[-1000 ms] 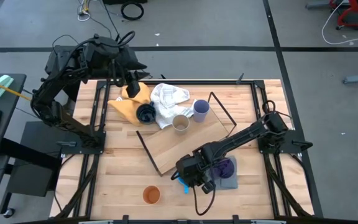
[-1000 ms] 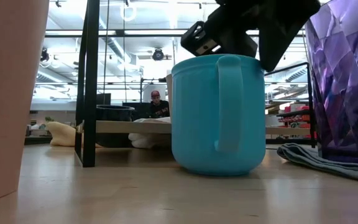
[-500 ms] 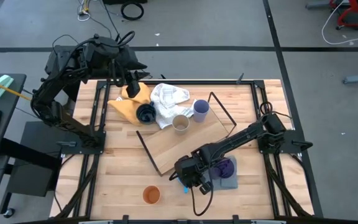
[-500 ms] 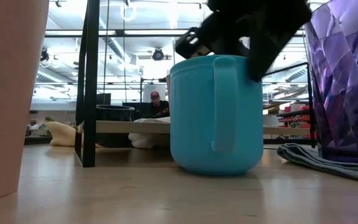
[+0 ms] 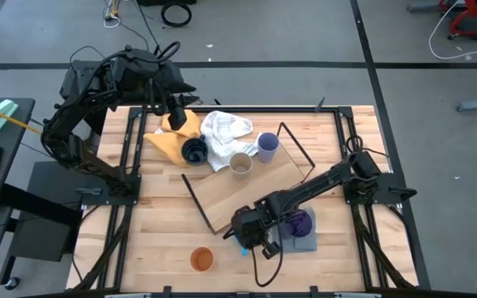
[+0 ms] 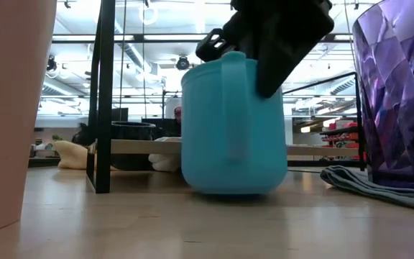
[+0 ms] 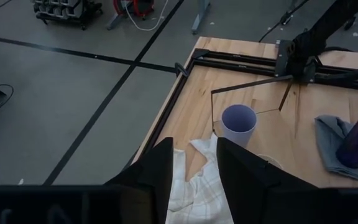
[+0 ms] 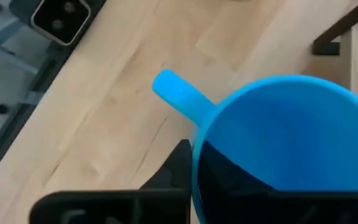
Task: Stack small to large cups/mugs on shelf
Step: Put the light blue mug on the shelf
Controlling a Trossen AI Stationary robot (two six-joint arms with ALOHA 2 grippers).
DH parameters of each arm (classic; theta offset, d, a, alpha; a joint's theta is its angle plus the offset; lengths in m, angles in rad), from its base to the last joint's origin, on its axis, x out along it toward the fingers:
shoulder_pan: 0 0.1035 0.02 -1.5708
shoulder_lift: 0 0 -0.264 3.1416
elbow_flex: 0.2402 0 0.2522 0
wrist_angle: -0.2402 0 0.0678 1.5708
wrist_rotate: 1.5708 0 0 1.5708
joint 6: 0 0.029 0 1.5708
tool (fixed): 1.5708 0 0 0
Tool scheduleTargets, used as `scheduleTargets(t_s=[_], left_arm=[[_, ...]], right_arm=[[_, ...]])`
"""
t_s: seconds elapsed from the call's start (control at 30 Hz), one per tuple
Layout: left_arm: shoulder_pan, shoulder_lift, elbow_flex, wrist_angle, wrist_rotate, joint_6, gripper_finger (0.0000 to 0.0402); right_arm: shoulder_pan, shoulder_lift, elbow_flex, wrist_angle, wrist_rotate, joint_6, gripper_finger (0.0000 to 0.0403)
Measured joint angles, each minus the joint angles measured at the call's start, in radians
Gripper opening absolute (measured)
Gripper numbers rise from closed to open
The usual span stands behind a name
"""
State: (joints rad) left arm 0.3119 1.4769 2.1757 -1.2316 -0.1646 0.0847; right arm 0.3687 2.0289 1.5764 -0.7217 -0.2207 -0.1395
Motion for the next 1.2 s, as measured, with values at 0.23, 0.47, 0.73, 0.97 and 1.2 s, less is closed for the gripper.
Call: scheduleTargets(t_s=[0.23,0.47,0.73,0.97,1.2], left_arm=[[0.000,0.000,0.000,0.000,-0.008,0.006,0.0136],[0.000,0.000,0.000,0.000,-0.016,0.010,0.0128],[0.000,0.000,0.000,0.000,-0.016,0.007,0.0136],[0.000,0.000,0.000,0.000,-0.016,0.007,0.0132],[0.000,0.000,0.000,0.000,-0.016,0.007,0.0131]], right_arm=[[-0.008,-0.004,0.067,-0.064,0.072,0.017,0.0005],[-0.013,-0.006,0.204,-0.147,0.126,0.014,0.0005],[-0.012,-0.006,0.327,-0.290,0.160,0.033,0.0005],[-0.039,-0.008,0.383,-0.255,0.206,0.053,0.0005],[-0.116,-0.007,0.382,-0.260,0.221,0.036,0.0005]])
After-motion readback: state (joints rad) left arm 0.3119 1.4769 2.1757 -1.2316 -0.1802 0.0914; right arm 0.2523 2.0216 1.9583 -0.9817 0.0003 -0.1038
